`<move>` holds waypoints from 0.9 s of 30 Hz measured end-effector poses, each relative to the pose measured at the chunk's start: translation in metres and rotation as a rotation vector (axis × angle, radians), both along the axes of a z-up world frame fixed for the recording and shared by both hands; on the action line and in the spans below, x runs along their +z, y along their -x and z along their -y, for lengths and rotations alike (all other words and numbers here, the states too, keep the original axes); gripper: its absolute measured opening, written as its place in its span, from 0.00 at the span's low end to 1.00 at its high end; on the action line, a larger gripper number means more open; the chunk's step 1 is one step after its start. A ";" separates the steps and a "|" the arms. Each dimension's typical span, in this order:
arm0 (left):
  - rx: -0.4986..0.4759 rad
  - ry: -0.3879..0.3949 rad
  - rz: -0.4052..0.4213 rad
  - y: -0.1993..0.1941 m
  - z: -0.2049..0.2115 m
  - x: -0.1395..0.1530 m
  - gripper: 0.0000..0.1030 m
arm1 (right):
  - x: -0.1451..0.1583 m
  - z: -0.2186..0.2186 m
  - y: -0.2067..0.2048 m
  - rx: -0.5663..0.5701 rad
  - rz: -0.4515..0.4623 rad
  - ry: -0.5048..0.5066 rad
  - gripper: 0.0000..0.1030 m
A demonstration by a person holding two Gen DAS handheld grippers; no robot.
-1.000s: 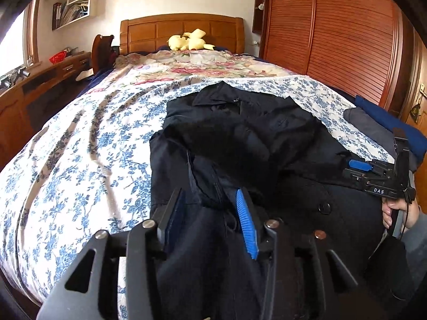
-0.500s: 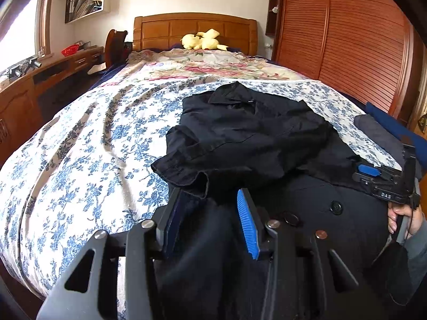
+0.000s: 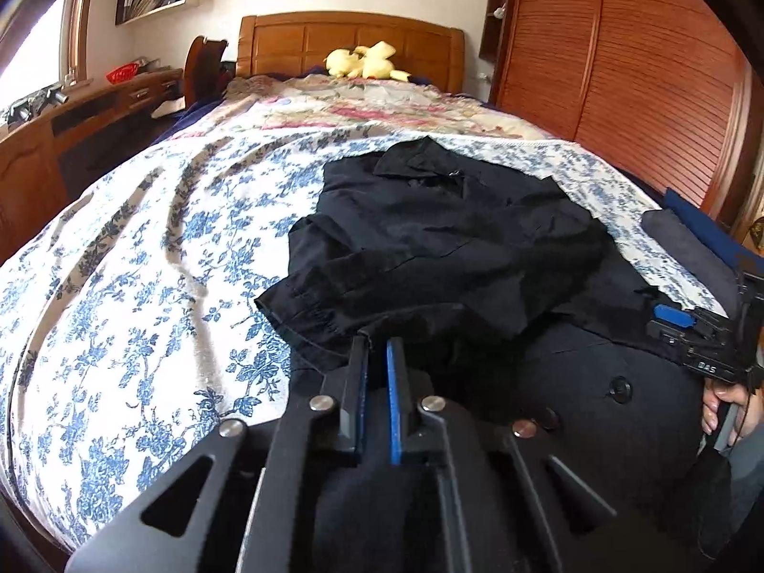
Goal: Fold large clothes
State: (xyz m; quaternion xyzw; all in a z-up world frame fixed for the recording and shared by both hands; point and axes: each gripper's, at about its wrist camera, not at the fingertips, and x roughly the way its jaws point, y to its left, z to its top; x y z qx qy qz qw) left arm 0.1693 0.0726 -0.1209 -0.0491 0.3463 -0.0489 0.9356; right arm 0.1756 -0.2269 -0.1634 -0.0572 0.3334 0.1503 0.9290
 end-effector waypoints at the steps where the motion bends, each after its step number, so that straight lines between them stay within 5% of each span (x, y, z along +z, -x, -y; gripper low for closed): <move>1: -0.004 -0.002 0.009 0.005 0.002 0.004 0.03 | 0.000 0.000 0.000 0.000 0.000 0.000 0.52; 9: -0.061 0.007 0.032 0.037 0.016 0.024 0.03 | 0.000 0.000 0.000 0.000 0.000 0.001 0.52; 21: -0.054 -0.015 -0.009 0.047 0.015 0.016 0.04 | -0.001 0.000 -0.001 -0.002 0.001 0.008 0.52; 27: -0.037 -0.083 0.011 0.053 0.008 0.017 0.20 | -0.001 -0.001 -0.001 -0.005 0.006 0.019 0.52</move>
